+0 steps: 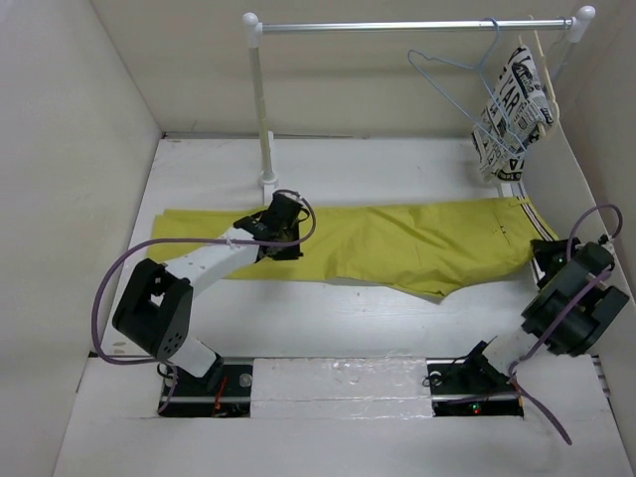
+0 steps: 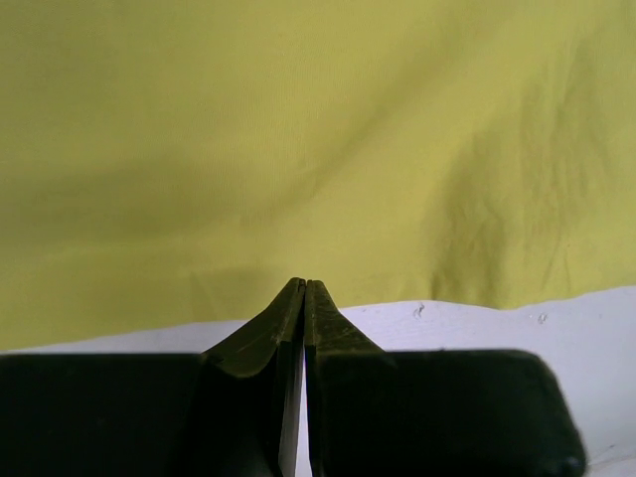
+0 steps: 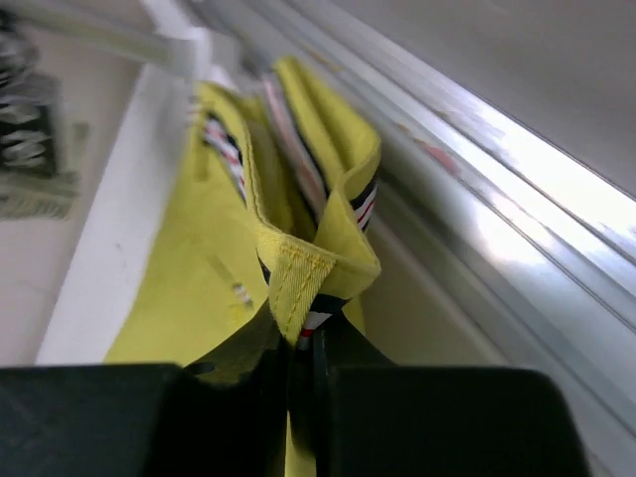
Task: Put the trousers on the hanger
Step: Fold the trousers at the center of the board.
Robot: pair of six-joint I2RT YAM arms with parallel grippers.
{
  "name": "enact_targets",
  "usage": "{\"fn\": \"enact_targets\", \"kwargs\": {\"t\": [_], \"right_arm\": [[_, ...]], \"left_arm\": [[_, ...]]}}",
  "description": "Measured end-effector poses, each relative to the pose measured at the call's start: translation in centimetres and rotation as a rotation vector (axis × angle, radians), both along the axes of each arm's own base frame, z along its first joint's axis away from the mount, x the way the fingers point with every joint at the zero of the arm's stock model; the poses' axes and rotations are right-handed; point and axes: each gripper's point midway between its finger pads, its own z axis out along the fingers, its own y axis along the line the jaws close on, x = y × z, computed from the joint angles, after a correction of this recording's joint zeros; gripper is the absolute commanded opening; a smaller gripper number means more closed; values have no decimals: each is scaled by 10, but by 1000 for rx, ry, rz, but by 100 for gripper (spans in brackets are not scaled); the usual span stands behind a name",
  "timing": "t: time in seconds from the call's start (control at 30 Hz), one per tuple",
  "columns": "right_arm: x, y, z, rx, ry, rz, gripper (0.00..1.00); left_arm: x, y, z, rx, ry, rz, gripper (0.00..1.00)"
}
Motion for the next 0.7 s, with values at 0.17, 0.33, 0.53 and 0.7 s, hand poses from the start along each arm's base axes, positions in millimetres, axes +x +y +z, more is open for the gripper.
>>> {"fn": "enact_targets", "kwargs": {"t": [0.17,0.33,0.53,0.7], "right_arm": [[9,50,87,-213,-74,62,0],[-17,98,178,-422,-144,71,0],[-66,96,250,-587,-117,-33,0],[-81,100,283,-668,-76,-30,0]], "left_arm": [[1,7,-21,60,32,28,0],[-13,20,-58,120,125,55,0],[-12,16,-59,89,117,54,0],[-19,-1,-58,65,117,3,0]]}}
